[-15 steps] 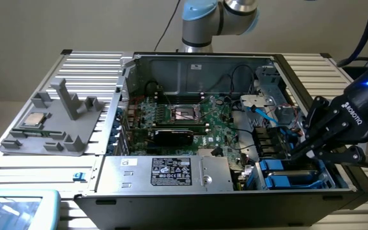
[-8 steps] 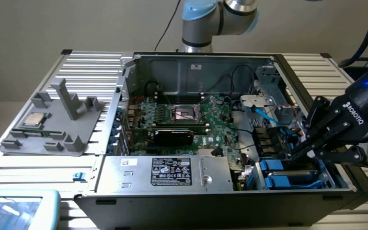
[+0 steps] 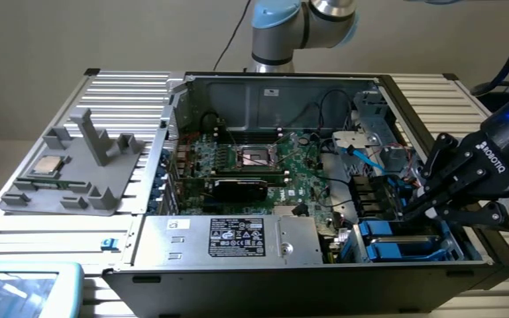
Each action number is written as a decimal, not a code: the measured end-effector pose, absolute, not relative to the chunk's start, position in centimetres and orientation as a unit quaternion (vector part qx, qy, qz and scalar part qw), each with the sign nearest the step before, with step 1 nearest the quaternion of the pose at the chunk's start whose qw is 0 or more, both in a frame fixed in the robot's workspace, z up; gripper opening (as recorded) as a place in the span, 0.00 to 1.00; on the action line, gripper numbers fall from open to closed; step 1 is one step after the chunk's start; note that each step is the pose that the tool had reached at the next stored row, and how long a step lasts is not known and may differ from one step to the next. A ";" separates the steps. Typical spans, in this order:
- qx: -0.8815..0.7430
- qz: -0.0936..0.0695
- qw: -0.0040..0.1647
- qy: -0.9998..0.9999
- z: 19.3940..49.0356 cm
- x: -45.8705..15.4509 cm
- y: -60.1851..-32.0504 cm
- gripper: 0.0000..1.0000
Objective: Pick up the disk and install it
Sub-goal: 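Insert the first disk wire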
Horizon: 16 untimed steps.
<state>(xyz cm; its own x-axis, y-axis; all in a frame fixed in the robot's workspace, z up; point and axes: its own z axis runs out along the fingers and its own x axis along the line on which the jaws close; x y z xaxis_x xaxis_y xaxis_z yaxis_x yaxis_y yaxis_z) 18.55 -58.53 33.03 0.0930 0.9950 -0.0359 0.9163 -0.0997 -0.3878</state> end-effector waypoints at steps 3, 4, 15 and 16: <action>-0.726 0.150 0.138 -0.657 33.0 18.7 -58.5 0.16; -0.726 0.150 0.138 -0.657 33.0 18.7 -58.5 0.16; -0.724 0.161 0.148 -0.654 32.9 19.3 -58.5 0.16; -0.724 0.162 0.149 -0.654 32.9 19.4 -58.5 0.16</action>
